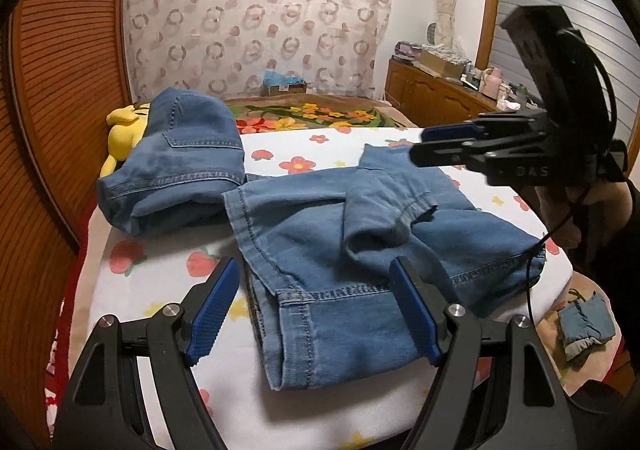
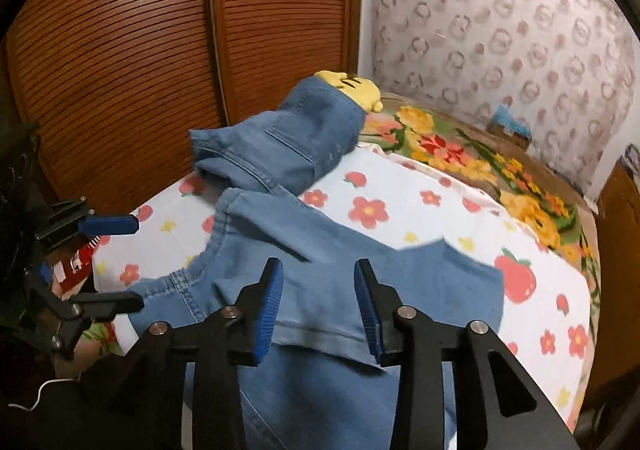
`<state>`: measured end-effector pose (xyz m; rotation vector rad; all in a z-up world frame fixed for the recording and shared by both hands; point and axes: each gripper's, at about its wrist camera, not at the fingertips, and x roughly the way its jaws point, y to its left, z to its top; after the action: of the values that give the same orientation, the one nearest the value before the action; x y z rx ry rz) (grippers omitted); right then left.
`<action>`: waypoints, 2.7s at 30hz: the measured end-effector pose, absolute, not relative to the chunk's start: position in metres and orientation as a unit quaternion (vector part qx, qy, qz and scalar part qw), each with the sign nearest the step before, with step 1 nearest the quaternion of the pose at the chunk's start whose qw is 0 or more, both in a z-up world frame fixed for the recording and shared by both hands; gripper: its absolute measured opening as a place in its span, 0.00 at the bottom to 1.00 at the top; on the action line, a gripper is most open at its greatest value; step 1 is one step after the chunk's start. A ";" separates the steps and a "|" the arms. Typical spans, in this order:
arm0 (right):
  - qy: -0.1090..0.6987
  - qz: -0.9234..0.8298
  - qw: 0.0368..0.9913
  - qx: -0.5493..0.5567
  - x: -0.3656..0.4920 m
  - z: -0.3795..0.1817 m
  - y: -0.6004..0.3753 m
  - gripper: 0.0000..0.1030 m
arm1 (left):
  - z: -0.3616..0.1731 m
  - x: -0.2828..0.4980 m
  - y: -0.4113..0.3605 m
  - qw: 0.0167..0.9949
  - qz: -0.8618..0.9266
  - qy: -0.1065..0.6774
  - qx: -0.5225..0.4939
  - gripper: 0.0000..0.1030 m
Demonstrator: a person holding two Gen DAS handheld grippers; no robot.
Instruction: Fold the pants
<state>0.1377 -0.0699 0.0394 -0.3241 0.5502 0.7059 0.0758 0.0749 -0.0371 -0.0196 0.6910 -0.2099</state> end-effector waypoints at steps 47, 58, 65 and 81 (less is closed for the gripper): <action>0.297 0.212 0.929 -0.060 0.116 -0.042 -0.161 0.43 | -0.044 0.056 0.027 0.925 -0.133 0.355 0.024 0.29; 0.283 0.219 0.931 -0.075 0.113 -0.027 -0.153 0.43 | -0.059 0.087 -0.004 0.910 -0.164 0.375 0.057 0.35; 0.282 0.227 0.928 -0.089 0.116 -0.023 -0.139 0.43 | -0.070 0.092 -0.005 0.911 -0.165 0.371 0.079 0.18; 0.338 0.289 0.882 -0.158 0.152 -0.028 -0.087 0.43 | -0.048 0.059 0.053 0.936 -0.125 0.329 0.009 0.08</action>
<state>0.1521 -0.0873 -0.0281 -0.3299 0.7031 0.6011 0.0592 0.0526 -0.0484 0.0175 0.6726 -0.2556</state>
